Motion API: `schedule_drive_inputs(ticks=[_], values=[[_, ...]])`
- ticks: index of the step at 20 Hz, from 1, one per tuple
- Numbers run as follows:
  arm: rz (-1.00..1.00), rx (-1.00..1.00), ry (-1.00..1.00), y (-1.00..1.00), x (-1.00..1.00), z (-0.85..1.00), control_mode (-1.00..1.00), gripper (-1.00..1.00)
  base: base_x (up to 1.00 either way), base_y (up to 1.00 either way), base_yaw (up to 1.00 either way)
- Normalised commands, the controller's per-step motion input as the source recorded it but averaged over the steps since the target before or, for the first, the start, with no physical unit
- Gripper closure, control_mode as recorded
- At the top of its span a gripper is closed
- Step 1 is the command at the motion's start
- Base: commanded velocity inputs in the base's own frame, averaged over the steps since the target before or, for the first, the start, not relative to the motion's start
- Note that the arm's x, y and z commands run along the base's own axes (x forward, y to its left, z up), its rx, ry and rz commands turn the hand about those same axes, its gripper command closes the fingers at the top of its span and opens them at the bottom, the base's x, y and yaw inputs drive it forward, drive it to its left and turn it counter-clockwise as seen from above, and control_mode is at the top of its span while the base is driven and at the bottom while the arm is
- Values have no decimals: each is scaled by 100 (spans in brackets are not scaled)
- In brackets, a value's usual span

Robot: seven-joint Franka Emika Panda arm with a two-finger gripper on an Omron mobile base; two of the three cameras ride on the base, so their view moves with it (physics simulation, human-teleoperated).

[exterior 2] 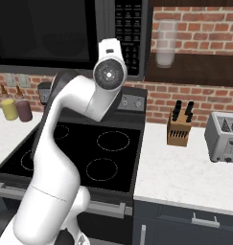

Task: Open the microwave, place the bowl with waffle inside the microwave, then close the microwave door and turn it on.

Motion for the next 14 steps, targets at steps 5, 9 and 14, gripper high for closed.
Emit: schedule_drive_inputs(ticks=[5,9,14], values=[[0,18,-4,0,42,-8,-100,100,0,0,0],[0,10,-1,0,54,-38,-100,100,0,0,0],[0,9,0,0,56,-38,-100,100,0,0,0]])
